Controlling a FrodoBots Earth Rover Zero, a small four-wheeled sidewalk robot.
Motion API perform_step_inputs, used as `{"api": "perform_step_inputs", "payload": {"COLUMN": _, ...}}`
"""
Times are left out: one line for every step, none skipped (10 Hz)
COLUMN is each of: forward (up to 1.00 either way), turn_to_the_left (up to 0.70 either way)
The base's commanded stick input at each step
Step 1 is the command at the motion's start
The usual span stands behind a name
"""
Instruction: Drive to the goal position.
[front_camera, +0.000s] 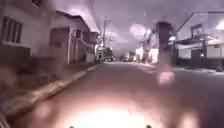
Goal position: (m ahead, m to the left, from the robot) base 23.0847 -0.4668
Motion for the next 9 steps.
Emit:
{"api": "perform_step_inputs", "payload": {"forward": 0.70, "turn_to_the_left": 0.00}}
{"api": "perform_step_inputs", "payload": {"forward": 0.70, "turn_to_the_left": 0.00}}
{"api": "perform_step_inputs", "payload": {"forward": 0.70, "turn_to_the_left": 0.00}}
{"api": "perform_step_inputs", "payload": {"forward": 0.70, "turn_to_the_left": 0.01}}
{"api": "perform_step_inputs", "payload": {"forward": 0.70, "turn_to_the_left": 0.02}}
{"api": "perform_step_inputs", "payload": {"forward": 0.70, "turn_to_the_left": 0.02}}
{"api": "perform_step_inputs", "payload": {"forward": 0.70, "turn_to_the_left": 0.02}}
{"api": "perform_step_inputs", "payload": {"forward": 0.70, "turn_to_the_left": 0.02}}
{"api": "perform_step_inputs", "payload": {"forward": 0.70, "turn_to_the_left": 0.02}}
